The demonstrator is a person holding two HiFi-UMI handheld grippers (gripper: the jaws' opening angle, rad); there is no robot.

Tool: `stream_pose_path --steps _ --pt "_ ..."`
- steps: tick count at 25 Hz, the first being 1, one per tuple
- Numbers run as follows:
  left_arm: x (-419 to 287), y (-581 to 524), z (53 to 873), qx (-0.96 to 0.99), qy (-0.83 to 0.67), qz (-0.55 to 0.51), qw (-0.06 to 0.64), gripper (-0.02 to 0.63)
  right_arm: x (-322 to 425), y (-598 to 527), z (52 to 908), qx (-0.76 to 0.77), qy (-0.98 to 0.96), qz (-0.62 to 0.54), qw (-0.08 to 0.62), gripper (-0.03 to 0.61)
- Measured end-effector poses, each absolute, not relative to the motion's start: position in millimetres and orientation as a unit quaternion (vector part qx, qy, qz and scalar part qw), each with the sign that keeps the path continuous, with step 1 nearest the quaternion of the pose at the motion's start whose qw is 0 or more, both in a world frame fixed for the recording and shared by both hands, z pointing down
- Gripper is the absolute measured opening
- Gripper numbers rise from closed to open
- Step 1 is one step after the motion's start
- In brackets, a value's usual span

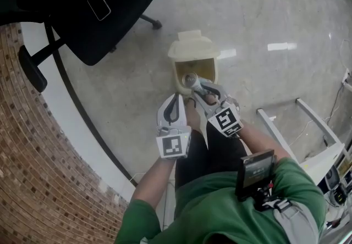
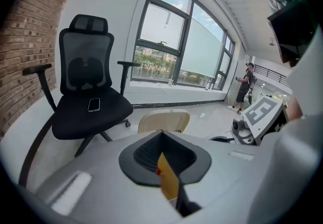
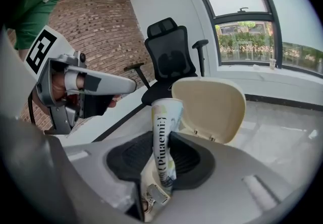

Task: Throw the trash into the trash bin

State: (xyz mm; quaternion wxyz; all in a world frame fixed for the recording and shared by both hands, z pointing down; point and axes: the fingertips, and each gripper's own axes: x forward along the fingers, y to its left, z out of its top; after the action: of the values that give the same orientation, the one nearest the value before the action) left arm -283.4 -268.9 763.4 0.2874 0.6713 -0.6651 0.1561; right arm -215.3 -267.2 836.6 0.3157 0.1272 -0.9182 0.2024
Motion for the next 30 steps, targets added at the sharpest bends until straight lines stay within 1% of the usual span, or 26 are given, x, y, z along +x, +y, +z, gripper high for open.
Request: stream_pose_path --steps 9,18,30 --pt "-295 -249 819 0.654 -0.675 0.152 0.306 0.006 -216 -261 909 0.136 -0.907 0.202 0.344 0.109" --pt "-297 -228 858 0.648 -0.674 0.152 0.321 0.006 -207 -255 975 0.155 -0.893 0.205 0.369 0.110" --pt "-301 -222 867 0.649 -0.672 0.153 0.323 0.006 -189 -255 1010 0.178 -0.871 0.210 0.406 0.118"
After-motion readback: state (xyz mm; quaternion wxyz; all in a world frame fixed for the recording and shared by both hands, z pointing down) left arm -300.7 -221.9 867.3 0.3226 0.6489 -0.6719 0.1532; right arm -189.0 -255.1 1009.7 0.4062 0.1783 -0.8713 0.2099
